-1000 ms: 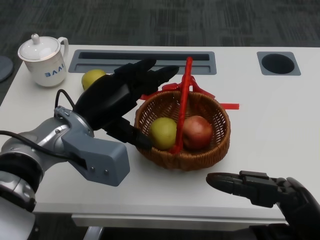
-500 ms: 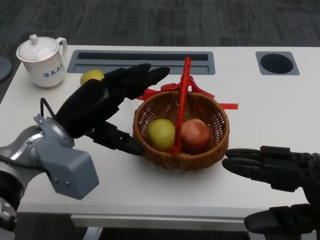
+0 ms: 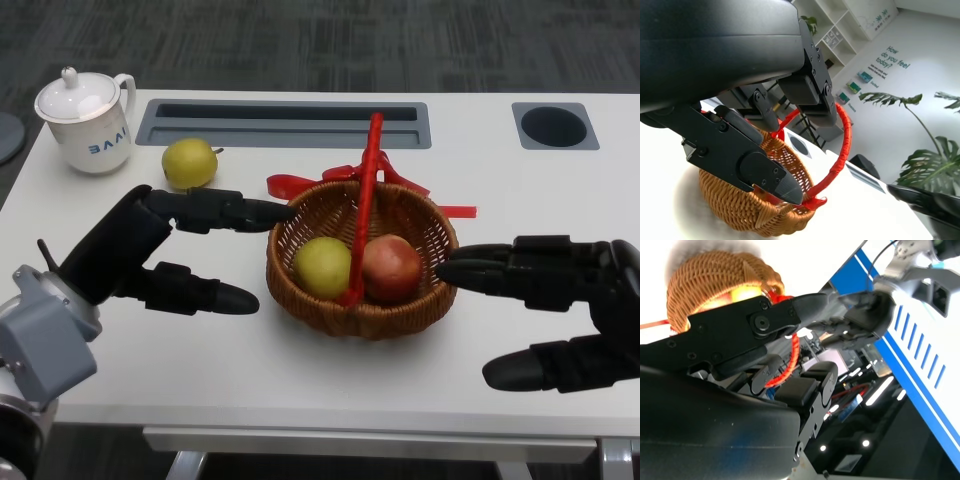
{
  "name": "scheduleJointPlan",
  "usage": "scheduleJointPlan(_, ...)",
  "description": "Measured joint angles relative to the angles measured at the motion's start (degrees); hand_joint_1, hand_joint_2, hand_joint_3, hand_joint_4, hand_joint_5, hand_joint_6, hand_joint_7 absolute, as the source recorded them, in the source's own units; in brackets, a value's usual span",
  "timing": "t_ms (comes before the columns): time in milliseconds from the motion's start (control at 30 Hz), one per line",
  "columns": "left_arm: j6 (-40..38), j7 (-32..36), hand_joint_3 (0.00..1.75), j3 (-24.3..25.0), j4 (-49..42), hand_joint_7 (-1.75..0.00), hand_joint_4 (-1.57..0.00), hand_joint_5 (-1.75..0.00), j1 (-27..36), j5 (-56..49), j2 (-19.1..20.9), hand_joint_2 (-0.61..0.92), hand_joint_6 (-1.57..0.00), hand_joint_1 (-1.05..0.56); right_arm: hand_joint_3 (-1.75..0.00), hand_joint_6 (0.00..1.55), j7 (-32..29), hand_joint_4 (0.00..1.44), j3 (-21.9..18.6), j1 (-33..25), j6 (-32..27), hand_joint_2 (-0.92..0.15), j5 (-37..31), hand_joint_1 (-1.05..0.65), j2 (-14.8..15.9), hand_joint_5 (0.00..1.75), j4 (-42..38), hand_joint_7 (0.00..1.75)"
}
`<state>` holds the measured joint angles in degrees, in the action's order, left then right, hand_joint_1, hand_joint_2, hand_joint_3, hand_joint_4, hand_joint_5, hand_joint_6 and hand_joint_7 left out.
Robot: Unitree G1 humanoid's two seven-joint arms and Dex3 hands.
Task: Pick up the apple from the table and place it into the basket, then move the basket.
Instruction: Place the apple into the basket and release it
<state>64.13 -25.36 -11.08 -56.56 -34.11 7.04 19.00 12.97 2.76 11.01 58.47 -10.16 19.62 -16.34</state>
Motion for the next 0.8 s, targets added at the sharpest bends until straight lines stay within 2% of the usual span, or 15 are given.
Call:
scheduleJointPlan(100,-1.99,-5.87,0.01,2.75,0.37,-0.05,-1.06,-0.08,1.03,4.10,-0.23,0.68,-0.96,-0.38,-0.03,0.68,0.00,0.76,0.53,3.73,1.06,-0.92,-0.95,-0.56,0.02,0.01,-4.94,0.00)
scheduleJointPlan(233,-3.95,-9.70,0.01,5.95,0.30,-0.05,-1.10,-0.08,1.70,5.41,-0.24,0.68,-0.99,-0.35,-0.04,0.66,-0.06,0.74,1.03,7.01,1.64,-0.92,-2.23,-0.57,0.03,0.00,-9.83,0.00)
scheduleJointPlan(567,-5.74,-12.51,0.00,11.19,-2.40,-0.03,-1.16,-0.06,2.14,4.40,0.16,0.70,-1.00,-0.33,0.00,0.66,-2.38,0.73,3.52,16.40,0.68,-0.88,-8.73,-0.52,0.15,0.01,-23.48,0.01)
scheduleJointPlan(800,-6.23,-13.89,0.00,13.24,-3.06,-0.02,-1.17,-0.05,2.38,4.23,0.15,0.69,-1.02,-0.32,0.00,0.71,-8.49,0.76,7.72,24.24,-1.91,-0.87,-16.21,-0.55,-1.08,0.01,-34.31,0.02)
